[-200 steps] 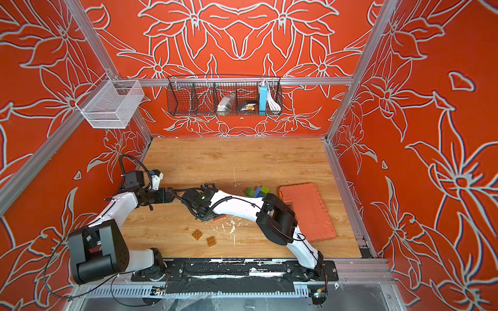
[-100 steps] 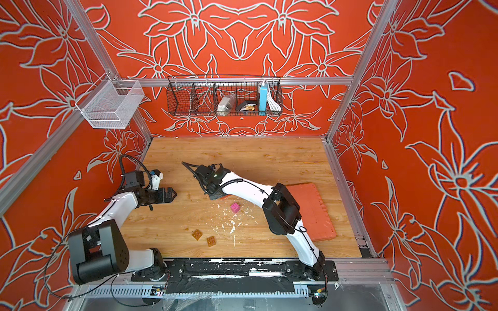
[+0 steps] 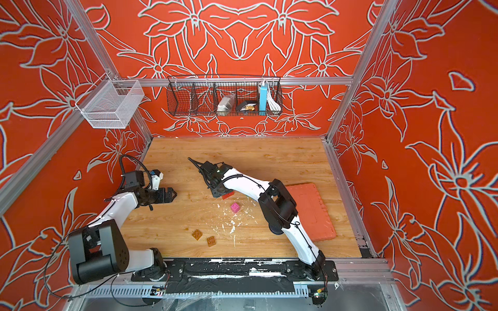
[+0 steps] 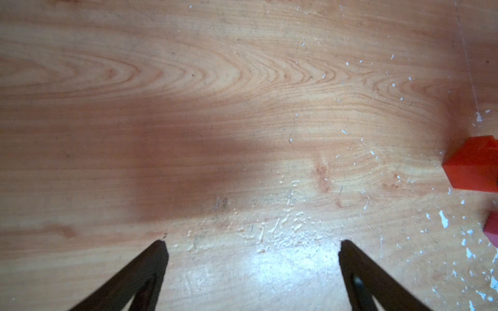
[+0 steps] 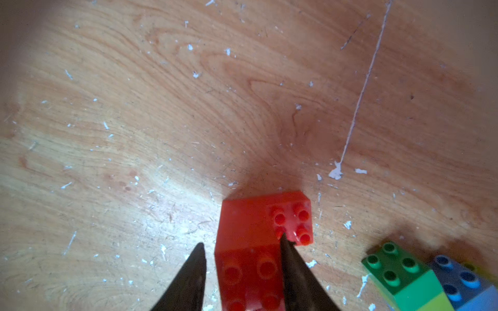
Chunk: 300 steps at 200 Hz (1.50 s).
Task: Assemble the letter h with lego
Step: Move the lego brick at the center of the board, then pick up the lego brick from the center of the board.
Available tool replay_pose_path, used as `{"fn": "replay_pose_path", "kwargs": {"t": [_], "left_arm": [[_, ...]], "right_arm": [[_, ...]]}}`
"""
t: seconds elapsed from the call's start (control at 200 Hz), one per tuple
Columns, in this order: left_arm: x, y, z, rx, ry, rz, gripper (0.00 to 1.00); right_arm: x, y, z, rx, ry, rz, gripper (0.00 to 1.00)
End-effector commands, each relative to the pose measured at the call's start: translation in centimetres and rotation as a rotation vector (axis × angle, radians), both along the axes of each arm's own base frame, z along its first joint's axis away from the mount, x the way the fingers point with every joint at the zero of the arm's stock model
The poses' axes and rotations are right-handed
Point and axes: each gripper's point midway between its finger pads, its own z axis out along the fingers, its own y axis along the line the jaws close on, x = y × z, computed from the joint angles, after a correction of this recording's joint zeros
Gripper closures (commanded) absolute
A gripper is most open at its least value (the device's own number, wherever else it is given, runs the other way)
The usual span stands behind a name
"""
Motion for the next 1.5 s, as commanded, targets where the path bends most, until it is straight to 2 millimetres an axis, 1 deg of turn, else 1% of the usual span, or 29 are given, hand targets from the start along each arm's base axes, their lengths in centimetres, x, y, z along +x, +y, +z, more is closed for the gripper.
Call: {"fn": "replay_pose_path", "kwargs": {"t": [0.0, 0.09, 0.24, 0.28, 0.34, 0.475, 0.565, 0.625, 0.716, 0.761, 0.831, 0.891, 0.951, 1.071, 1.216, 1.261, 1.396, 1.496], "left_arm": [[0.0, -0.2, 0.2, -0.013, 0.0, -0.013, 0.01], [0.0, -0.3, 0.3, -0.013, -0.008, -0.013, 0.01], [0.0, -0.3, 0.4, -0.016, -0.009, -0.019, 0.01], [0.0, -0.4, 0.4, -0.015, -0.011, -0.018, 0.01], [0.0, -0.4, 0.4, -0.015, -0.013, -0.018, 0.01], [0.0, -0.3, 0.3, -0.015, -0.003, -0.016, 0.01], [0.0, -0.3, 0.2, -0.018, -0.004, -0.016, 0.01], [0.1, -0.3, 0.2, -0.019, 0.001, -0.017, 0.01], [0.1, -0.3, 0.2, -0.018, 0.003, -0.015, 0.01], [0.1, -0.3, 0.2, -0.016, -0.002, -0.015, 0.01], [0.1, -0.3, 0.2, -0.018, -0.003, -0.017, 0.01], [0.1, -0.2, 0.2, -0.018, 0.003, -0.013, 0.01], [0.0, -0.1, 0.2, -0.011, -0.001, -0.007, 0.01], [0.0, -0.3, 0.3, -0.014, -0.01, -0.014, 0.01], [0.0, -0.3, 0.4, -0.01, -0.013, -0.013, 0.01], [0.0, -0.3, 0.5, -0.012, -0.017, -0.016, 0.01], [-0.1, -0.3, 0.4, -0.015, -0.008, -0.014, 0.01], [0.0, -0.3, 0.5, -0.013, -0.014, -0.017, 0.01]], "right_arm": [[-0.1, -0.6, 1.5, -0.02, 0.006, 0.032, 0.46], [-0.5, -0.5, 3.4, 0.0, -0.007, 0.094, 0.45], [-2.9, -0.8, 6.3, 0.058, -0.022, 0.25, 0.44], [-3.9, -1.0, 6.7, 0.089, -0.021, 0.295, 0.45], [-5.9, -0.6, 7.5, 0.161, -0.009, 0.385, 0.45], [-9.3, -1.2, 7.7, 0.186, -0.007, 0.499, 0.45], [-11.6, -1.1, 7.4, 0.179, 0.003, 0.591, 0.45], [-13.1, -0.9, 6.8, 0.17, 0.009, 0.657, 0.45], [-16.1, -0.1, 6.0, 0.195, 0.044, 0.79, 0.46], [-17.3, 0.3, 5.6, 0.196, 0.039, 0.837, 0.46], [-18.7, 1.0, 4.9, 0.21, 0.01, 0.891, 0.43], [-20.3, 1.7, 4.3, 0.254, 0.024, 0.945, 0.41], [-21.4, 2.2, 3.9, 0.284, 0.045, 0.994, 0.39], [-22.7, 2.6, 2.9, 0.317, 0.063, 1.087, 0.33], [-23.9, 2.9, 1.5, 0.318, 0.076, 1.176, 0.32], [-24.0, 3.0, 1.1, 0.309, 0.075, 1.196, 0.31], [-23.8, 3.0, -0.8, 0.236, 0.084, 1.22, 0.31], [-24.0, 3.1, -1.9, 0.225, 0.114, 1.224, 0.31]]}}
